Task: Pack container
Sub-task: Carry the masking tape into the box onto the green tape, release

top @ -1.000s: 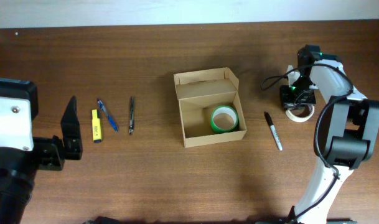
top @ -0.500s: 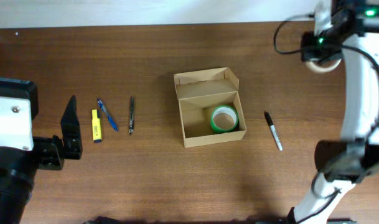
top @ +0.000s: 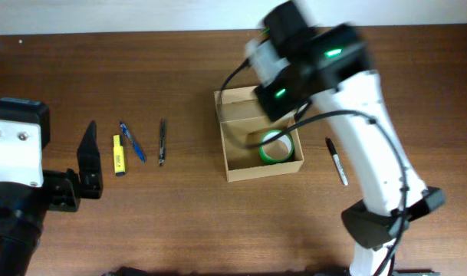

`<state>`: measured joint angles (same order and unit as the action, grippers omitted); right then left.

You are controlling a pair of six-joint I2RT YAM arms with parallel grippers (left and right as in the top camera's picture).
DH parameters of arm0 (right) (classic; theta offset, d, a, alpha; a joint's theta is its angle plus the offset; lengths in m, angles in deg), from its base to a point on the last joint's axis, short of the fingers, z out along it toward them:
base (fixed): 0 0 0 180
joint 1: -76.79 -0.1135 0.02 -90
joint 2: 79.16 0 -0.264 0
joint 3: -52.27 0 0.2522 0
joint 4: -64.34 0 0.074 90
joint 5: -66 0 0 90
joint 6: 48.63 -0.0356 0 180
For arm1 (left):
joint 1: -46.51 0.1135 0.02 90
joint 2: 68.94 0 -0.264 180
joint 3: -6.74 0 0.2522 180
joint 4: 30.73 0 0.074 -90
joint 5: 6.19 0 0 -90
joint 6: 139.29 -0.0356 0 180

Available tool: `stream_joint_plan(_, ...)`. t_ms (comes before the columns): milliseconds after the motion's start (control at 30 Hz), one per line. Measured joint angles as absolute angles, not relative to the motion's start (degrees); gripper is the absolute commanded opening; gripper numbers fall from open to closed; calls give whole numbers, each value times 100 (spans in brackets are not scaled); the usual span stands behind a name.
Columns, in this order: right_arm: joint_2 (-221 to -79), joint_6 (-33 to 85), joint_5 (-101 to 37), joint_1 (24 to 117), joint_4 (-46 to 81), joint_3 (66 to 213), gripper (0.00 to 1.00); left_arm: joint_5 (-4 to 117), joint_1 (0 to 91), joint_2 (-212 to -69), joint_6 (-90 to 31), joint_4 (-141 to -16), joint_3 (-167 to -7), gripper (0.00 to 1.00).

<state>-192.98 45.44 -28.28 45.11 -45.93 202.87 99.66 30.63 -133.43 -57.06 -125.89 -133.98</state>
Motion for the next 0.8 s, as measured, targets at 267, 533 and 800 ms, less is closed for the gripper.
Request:
stream_joint_plan(267, -19302, 4540, -2850, 4128, -3772, 18265, 4, 9886, 3065, -13304, -5706, -12666, -13398, 99)
stream_joint_plan(533, -19307, 4630, -2898, 4126, -2609, 16637, 4, 9763, 3065, -13273, -5706, -12677, -13398, 99)
stream_joint_plan(800, -19263, 4686, -3101, 4176, -2097, 15977, 4, 9730, 3065, -13273, -5706, -12674, -13394, 99)
